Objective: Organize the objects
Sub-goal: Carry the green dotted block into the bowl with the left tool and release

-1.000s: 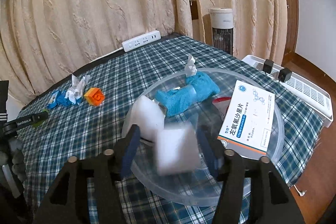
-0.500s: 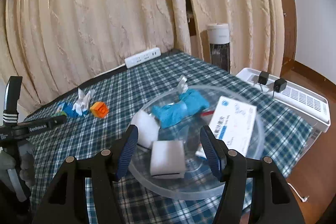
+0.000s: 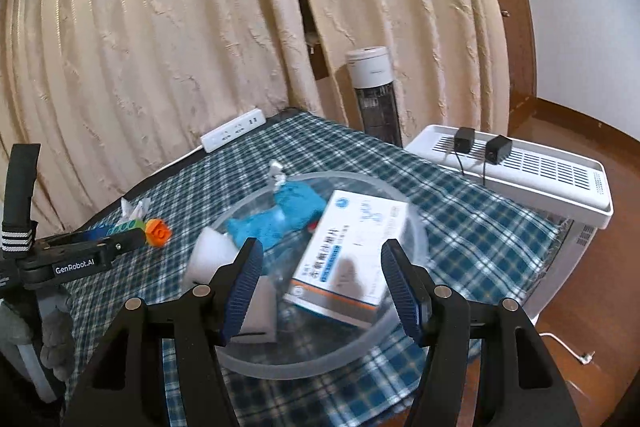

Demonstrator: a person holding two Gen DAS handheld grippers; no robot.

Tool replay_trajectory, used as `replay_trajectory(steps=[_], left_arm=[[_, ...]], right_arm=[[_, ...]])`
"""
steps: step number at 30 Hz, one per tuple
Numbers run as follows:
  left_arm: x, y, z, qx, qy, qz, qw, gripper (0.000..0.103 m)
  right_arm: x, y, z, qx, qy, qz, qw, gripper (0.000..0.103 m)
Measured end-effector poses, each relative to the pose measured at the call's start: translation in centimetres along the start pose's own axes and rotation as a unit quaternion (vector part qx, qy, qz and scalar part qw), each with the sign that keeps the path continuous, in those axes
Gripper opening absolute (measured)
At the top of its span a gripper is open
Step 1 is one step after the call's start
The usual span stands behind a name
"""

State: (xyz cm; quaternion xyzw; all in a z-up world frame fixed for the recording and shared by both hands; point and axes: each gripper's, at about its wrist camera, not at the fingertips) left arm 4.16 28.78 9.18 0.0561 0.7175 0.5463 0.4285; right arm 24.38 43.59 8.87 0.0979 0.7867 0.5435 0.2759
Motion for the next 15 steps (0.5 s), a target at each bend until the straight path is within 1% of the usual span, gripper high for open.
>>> replay_trajectory(steps=[9,15], left_arm=[[1.6,0.7,5.4,0.045,-0.049,-0.006,0.9978,0.069],[2.7,1.1,8.4,0.061,-0.075,-0.009,0.9953,0.069]], right_arm=[[0.0,0.0,2.4,0.018,-0.015,-0.001,1.0,0.063],[-0.3,-0.1,3.6,0.029,-0.022,-0.001,0.999,0.063]])
Point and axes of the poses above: each gripper's, at about its wrist camera, not at the fingertips, and x roughly the way its jaws point, z to its right, y to its top, and after that the axes turned 13 degrees about z, right-handed
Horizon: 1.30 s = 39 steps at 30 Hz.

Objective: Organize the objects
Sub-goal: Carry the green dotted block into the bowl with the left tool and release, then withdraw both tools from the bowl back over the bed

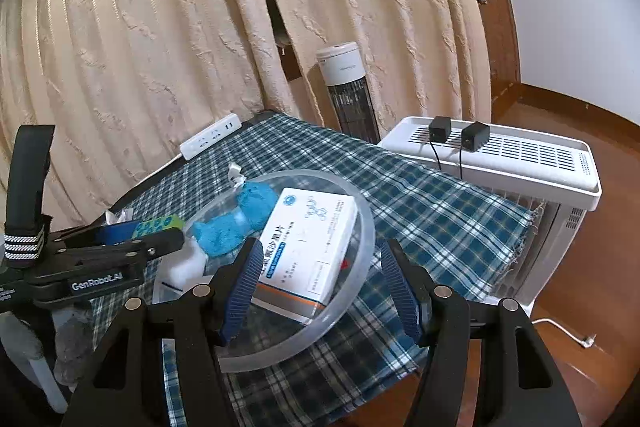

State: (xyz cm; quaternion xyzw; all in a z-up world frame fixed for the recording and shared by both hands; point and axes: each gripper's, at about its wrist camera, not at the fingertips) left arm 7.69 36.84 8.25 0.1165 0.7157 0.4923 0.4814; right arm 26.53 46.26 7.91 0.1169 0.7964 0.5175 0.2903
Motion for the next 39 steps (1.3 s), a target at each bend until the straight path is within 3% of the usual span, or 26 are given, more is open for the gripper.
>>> replay_trajectory(steps=[4,7,28,39], left_arm=[[1.0,0.3,1.1,0.003,-0.023,-0.009,0.9997,0.071],[1.1,0.3,1.3,-0.004,-0.026,-0.009,0.9996,0.091],[-0.8,-1.4,-3.9,-0.044,0.024,-0.006,0.9987,0.096],[-2.3,-2.7,-9.5,-0.083,0.085,-0.007,0.9929,0.097]], right_arm=[[-0.2,0.0,0.4,0.007,-0.003,0.002,1.0,0.063],[-0.1,0.0,0.4,0.007,-0.001,0.0,1.0,0.063],[0.6,-0.7,-3.3,-0.007,0.018,-0.015,1.0,0.063],[1.2,-1.0,-7.6,-0.029,0.057,-0.021,0.998,0.065]])
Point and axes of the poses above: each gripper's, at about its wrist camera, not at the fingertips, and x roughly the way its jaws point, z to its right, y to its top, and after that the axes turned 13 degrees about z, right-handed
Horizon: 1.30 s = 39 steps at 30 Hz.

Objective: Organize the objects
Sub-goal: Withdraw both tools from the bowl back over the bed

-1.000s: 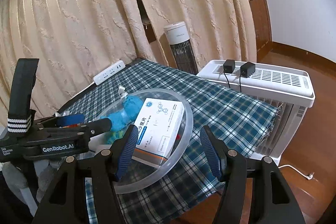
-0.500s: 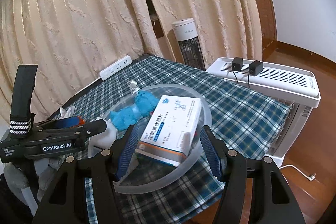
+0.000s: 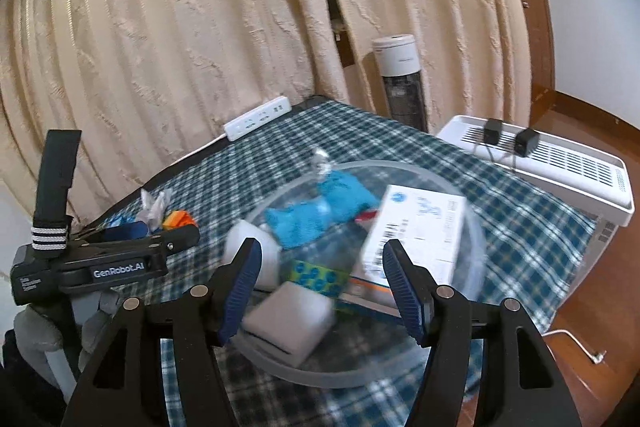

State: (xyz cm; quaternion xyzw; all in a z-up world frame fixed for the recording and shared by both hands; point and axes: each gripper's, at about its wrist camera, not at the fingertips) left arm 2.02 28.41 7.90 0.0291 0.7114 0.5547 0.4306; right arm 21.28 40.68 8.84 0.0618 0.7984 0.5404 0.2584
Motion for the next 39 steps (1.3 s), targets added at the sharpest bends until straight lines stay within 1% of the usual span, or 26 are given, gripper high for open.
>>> replay_trajectory(steps=[4,7,15,18,22,27,30,35,39], left_arm=[[-0.5,-0.4,-2.1,-0.009,0.015,0.0,0.9998,0.097],[-0.9,-0.7,-4.0,-0.021,0.035,0.002,0.9992,0.097],[-1.3,-1.8,-9.2,-0.062,0.077,-0.008,0.995,0.097],[-1.7,-2.3,-11.1,-0.076,0.093,-0.009,0.9927,0.097],[-2.1,-2.8,-13.5,-0.097,0.116,-0.01,0.9885,0.098],[-2.4,-3.8,-16.5,-0.122,0.141,-0.019,0.9822,0.098],[-2.6,-4.1,-17.8,-0.13,0.152,-0.023,0.9795,0.098],[-2.9,-4.5,-19.4,-0.136,0.164,-0.026,0.9767,0.098],[-3.1,-5.0,-20.7,-0.141,0.173,-0.032,0.9743,0.098]], right_arm=[[0.9,-0.2,-1.6,-0.005,0.016,-0.008,1.0,0.066],[1.4,-0.3,-2.9,-0.008,0.028,-0.013,0.999,0.066],[2.9,-0.4,-6.7,-0.035,0.064,-0.03,0.997,0.067],[3.8,-0.6,-8.2,-0.045,0.078,-0.045,0.995,0.071],[5.2,-0.9,-10.1,-0.048,0.096,-0.065,0.992,0.071],[6.7,-1.1,-13.0,-0.072,0.109,-0.07,0.989,0.071],[8.3,-1.5,-14.7,-0.083,0.114,-0.083,0.987,0.072],[12.2,-2.5,-16.3,-0.069,0.12,-0.125,0.982,0.072],[15.3,-3.3,-17.0,-0.067,0.106,-0.151,0.981,0.072]])
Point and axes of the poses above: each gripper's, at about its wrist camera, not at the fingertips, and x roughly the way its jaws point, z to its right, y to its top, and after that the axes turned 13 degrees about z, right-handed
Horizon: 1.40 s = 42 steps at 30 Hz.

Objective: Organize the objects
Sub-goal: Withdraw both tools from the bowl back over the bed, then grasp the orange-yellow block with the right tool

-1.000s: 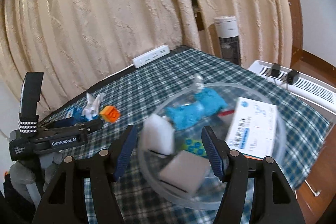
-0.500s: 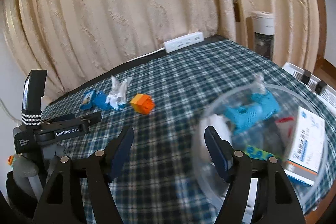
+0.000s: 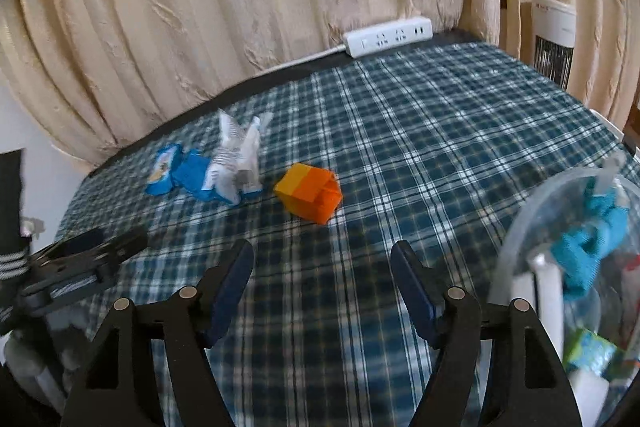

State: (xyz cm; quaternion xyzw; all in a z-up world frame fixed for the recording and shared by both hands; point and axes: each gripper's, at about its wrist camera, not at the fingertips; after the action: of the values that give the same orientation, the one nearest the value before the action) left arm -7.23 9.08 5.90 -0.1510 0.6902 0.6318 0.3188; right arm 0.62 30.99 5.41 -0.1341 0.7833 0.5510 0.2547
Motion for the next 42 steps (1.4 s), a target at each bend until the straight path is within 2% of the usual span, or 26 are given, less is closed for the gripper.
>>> replay_trajectory(steps=[6,14,20,30,32,35,42], left_arm=[[0.3,0.1,-1.3,-0.007,0.006,-0.003,0.9999,0.098],[1.0,-0.1,-1.9,-0.015,0.003,-0.01,0.9998,0.098],[1.7,-0.5,-2.6,-0.027,0.0,-0.019,0.9995,0.098],[2.8,-0.9,-3.1,-0.038,-0.005,-0.036,0.9986,0.098],[2.8,-0.9,-3.1,-0.038,-0.003,-0.037,0.9986,0.098],[3.0,-0.8,-3.0,-0.035,0.001,-0.039,0.9986,0.098],[3.3,-0.4,-1.9,-0.02,0.004,-0.046,0.9987,0.098]], right_arm=[[2.5,0.4,0.2,0.022,0.008,-0.018,1.0,0.072],[4.8,1.1,-1.4,0.005,0.01,-0.028,1.0,0.072],[6.7,1.3,-1.5,-0.003,-0.012,-0.025,1.0,0.072],[8.4,1.4,-1.5,-0.001,-0.011,-0.017,1.0,0.072],[8.5,1.4,-1.6,-0.006,-0.011,-0.014,1.0,0.069],[8.6,1.2,-1.9,-0.025,-0.017,-0.01,0.999,0.055],[8.2,1.2,-1.3,-0.01,-0.005,-0.009,1.0,0.054]])
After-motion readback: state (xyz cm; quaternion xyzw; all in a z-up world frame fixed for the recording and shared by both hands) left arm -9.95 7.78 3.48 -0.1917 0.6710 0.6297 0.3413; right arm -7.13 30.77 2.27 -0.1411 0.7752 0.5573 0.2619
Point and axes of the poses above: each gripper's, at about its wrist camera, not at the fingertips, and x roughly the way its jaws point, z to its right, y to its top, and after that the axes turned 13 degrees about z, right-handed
